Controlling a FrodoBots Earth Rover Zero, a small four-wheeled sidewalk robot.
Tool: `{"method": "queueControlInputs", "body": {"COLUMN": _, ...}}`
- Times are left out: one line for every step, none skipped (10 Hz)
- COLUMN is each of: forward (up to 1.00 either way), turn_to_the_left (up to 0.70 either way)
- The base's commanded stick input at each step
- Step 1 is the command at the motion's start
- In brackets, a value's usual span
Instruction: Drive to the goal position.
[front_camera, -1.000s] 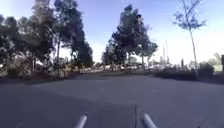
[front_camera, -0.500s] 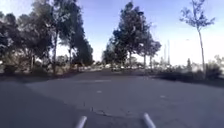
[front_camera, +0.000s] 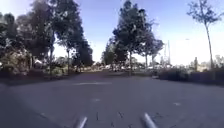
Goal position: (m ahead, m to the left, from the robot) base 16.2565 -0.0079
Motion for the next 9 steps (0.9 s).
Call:
{"method": "queueControlInputs", "body": {"forward": 1.0, "turn_to_the_left": 0.22}}
{"method": "queueControlInputs", "body": {"forward": 1.0, "turn_to_the_left": 0.1}}
{"method": "queueControlInputs", "body": {"forward": 1.0, "turn_to_the_left": 0.0}}
{"method": "queueControlInputs", "body": {"forward": 1.0, "turn_to_the_left": 0.0}}
{"method": "queueControlInputs", "body": {"forward": 1.0, "turn_to_the_left": 0.0}}
{"method": "queueControlInputs", "body": {"forward": 1.0, "turn_to_the_left": 0.0}}
{"method": "queueControlInputs", "body": {"forward": 1.0, "turn_to_the_left": 0.0}}
{"method": "queueControlInputs", "body": {"forward": 1.0, "turn_to_the_left": 0.0}}
{"method": "queueControlInputs", "body": {"forward": 1.0, "turn_to_the_left": 0.0}}
